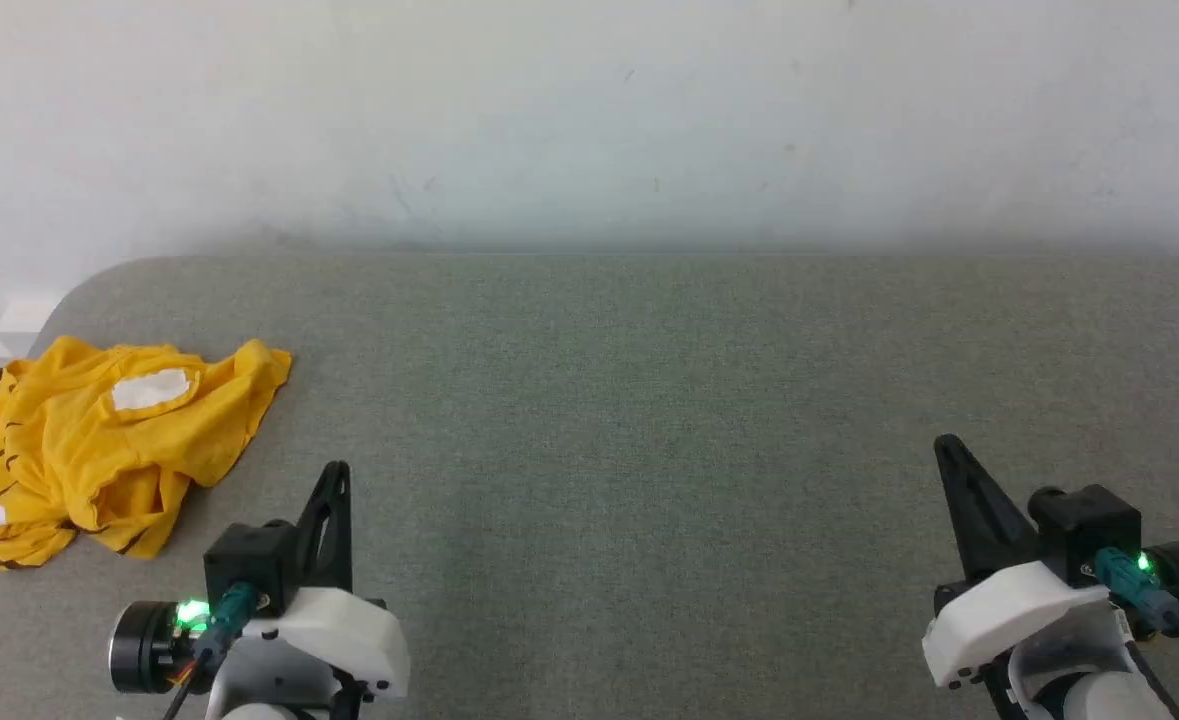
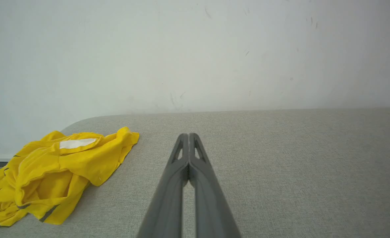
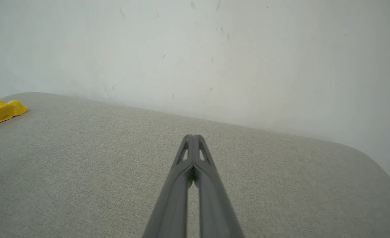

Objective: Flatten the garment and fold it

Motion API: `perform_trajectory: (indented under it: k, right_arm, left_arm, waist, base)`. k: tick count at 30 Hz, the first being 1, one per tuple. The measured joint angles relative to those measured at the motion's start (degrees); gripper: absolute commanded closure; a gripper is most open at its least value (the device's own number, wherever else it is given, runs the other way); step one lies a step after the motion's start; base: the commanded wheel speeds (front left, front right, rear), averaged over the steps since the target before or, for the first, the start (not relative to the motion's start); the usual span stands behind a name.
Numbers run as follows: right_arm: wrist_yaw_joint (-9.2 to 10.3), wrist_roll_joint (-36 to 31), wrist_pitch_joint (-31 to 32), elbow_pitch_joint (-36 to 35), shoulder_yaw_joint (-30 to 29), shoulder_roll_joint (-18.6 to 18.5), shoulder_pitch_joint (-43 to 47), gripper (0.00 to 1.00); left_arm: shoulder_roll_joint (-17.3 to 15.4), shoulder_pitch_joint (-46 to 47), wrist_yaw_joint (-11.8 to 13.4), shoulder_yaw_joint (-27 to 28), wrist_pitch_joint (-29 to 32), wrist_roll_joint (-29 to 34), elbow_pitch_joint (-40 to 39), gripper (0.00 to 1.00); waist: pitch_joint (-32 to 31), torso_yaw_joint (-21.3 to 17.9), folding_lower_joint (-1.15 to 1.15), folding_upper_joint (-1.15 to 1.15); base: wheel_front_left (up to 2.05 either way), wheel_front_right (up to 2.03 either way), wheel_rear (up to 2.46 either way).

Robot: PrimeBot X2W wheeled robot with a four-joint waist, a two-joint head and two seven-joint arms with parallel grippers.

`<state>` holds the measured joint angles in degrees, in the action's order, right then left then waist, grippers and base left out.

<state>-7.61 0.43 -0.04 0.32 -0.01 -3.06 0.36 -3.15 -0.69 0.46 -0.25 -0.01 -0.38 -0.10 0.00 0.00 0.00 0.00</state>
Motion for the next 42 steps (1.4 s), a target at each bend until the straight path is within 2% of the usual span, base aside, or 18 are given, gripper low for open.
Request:
perform_trajectory:
  k: [32, 33, 42]
  right_arm:
    - [0.00, 0.00, 0.00, 0.00, 0.00, 0.00, 0.00, 1.00]
    - [0.00, 0.00, 0.00, 0.00, 0.00, 0.00, 0.00, 0.00]
    - [0.00, 0.13, -0.08, 0.18, -0.07, -0.03, 0.01, 0.00]
  left_arm:
    - [0.00, 0.00, 0.00, 0.00, 0.00, 0.00, 0.00, 1.00]
    - [0.00, 0.00, 0.00, 0.00, 0.00, 0.00, 0.00, 0.00]
    - [-0.02, -0.05, 0.08, -0.05, -0.03, -0.01, -0.01, 0.00]
  waist:
    - [0.00, 0.00, 0.00, 0.00]
    - [0.00, 0.00, 0.00, 0.00]
    - [0.01, 0.00, 0.00, 0.00]
  base:
    - [0.00, 0.00, 0.00]
    - [0.00, 0.00, 0.00]
    - [0.00, 0.00, 0.00]
